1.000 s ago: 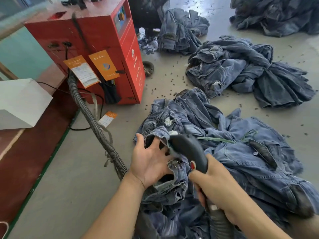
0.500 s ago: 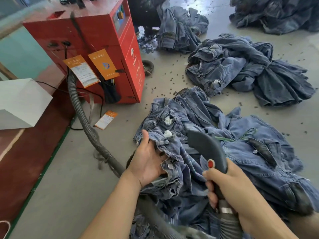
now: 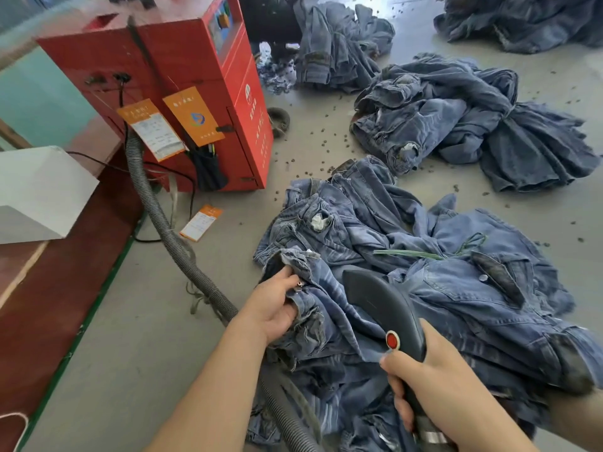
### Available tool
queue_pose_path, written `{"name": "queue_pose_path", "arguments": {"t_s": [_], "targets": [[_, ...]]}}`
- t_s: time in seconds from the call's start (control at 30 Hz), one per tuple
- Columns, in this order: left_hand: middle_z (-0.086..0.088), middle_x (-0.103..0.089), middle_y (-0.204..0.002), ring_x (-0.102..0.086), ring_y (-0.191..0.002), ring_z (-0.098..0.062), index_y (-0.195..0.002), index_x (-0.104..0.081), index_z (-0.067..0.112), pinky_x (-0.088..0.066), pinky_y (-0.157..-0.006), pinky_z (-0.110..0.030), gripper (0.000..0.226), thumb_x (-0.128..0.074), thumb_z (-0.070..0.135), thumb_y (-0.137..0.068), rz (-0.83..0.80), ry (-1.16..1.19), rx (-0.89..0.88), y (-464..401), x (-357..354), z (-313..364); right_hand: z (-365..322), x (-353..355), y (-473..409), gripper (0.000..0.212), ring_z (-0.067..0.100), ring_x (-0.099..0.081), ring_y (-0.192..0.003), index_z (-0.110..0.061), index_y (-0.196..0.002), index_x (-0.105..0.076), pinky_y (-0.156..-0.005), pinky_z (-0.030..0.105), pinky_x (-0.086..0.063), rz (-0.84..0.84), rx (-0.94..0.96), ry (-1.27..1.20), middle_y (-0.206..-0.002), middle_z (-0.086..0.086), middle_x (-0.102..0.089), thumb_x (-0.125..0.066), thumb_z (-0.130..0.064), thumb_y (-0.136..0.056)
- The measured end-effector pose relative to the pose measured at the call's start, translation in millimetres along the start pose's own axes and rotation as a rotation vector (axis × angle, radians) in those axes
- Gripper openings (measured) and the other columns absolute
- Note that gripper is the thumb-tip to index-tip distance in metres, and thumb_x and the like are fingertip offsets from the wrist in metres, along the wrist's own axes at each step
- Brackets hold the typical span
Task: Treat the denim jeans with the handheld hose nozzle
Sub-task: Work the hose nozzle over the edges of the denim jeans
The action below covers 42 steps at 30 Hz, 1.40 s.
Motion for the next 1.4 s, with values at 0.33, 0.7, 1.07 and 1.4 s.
{"name": "queue_pose_path", "arguments": {"t_s": [0.33, 0.7, 1.07, 1.4], "targets": [[-0.011, -0.070, -0.111, -0.066, -0.104, -0.033, -0.105, -0.064, 0.020, -0.052, -0.094, -0.059, 0.029, -0.038, 0.029, -0.113, 0.039, -0.525, 0.005, 3, 2, -7, 5, -3, -1, 0.020, 0.027, -0.044, -0.043, -0.007, -0.102, -0.046, -0.041, 0.031, -0.039, -0.040, -0.069, -0.047, -0.060, 0.018, -0.051, -0.062, 0.001, -0.092], [-0.017, -0.074, -0.116, -0.070, -0.092, 0.000, -0.135, -0.062, 0.013, -0.052, -0.087, -0.023, 0.058, -0.066, -0.010, -0.083, -0.027, -0.985, -0.091, -21, 24, -73, 22, 22, -11, 0.019, 0.026, -0.044, -0.042, -0.010, -0.096, -0.046, -0.043, 0.033, -0.041, 0.062, -0.099, -0.160, -0.060, 0.017, -0.051, -0.064, -0.002, -0.093], [0.002, -0.072, -0.131, -0.065, -0.125, -0.015, -0.144, -0.058, 0.019, -0.052, -0.106, -0.033, 0.050, -0.058, -0.004, -0.100, -0.221, -0.697, -0.110, -17, 27, -63, 37, -6, -24, 0.024, 0.026, -0.049, -0.038, -0.008, -0.098, -0.045, -0.040, 0.030, -0.041, -0.027, -0.102, 0.041, -0.057, 0.014, -0.057, -0.063, -0.007, -0.083], [-0.006, -0.063, -0.144, -0.056, -0.137, -0.023, -0.154, -0.045, 0.017, -0.039, -0.119, -0.045, 0.063, -0.046, -0.016, -0.100, -0.275, -0.624, -0.083, -3, 40, -62, 19, -11, -46, 0.018, 0.023, -0.044, -0.043, -0.015, -0.093, -0.046, -0.043, 0.032, -0.041, 0.041, -0.104, -0.189, -0.062, 0.011, -0.053, -0.061, -0.007, -0.088]]}}
Point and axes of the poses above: each hand's wrist, its own y-axis away from the middle knuckle, its own x-axis out of the back of the hand, z = x × y, the point moved 2 cm from there along -y, towards the middle knuckle
